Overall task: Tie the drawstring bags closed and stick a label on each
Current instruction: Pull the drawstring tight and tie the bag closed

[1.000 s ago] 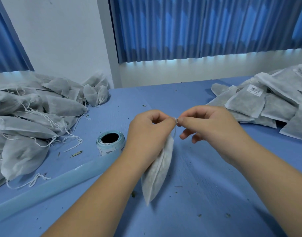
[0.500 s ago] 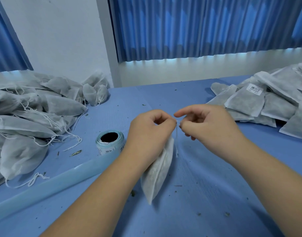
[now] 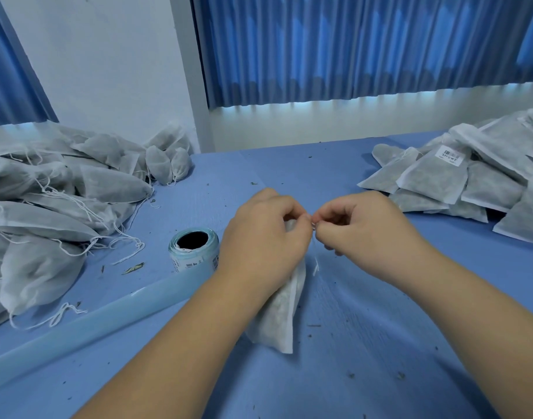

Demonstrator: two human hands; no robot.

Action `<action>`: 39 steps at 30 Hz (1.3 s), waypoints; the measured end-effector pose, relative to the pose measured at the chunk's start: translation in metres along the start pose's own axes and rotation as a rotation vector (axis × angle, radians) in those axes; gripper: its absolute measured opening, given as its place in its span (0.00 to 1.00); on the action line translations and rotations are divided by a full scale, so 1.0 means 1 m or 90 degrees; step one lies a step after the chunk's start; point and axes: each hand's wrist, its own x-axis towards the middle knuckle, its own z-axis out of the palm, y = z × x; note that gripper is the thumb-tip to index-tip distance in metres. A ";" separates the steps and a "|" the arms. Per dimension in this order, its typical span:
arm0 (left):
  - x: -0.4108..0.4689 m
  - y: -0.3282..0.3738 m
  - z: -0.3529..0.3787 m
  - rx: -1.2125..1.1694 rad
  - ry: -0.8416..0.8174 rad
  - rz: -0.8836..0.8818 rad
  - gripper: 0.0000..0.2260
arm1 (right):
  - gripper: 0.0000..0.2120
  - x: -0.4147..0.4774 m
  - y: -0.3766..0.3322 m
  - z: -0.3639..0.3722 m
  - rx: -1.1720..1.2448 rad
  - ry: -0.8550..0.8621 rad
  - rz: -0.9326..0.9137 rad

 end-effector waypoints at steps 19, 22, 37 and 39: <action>0.003 0.010 -0.016 -0.394 -0.169 -0.280 0.16 | 0.05 0.000 -0.004 -0.005 0.134 -0.041 0.061; 0.004 0.008 -0.018 -0.437 -0.213 -0.311 0.18 | 0.06 -0.001 -0.004 -0.005 0.129 -0.054 0.056; 0.006 0.004 -0.015 -0.524 -0.209 -0.346 0.18 | 0.06 0.002 0.002 -0.003 0.088 -0.001 0.034; 0.006 0.004 -0.015 -0.511 -0.179 -0.342 0.18 | 0.06 0.001 0.002 -0.003 0.048 0.056 -0.011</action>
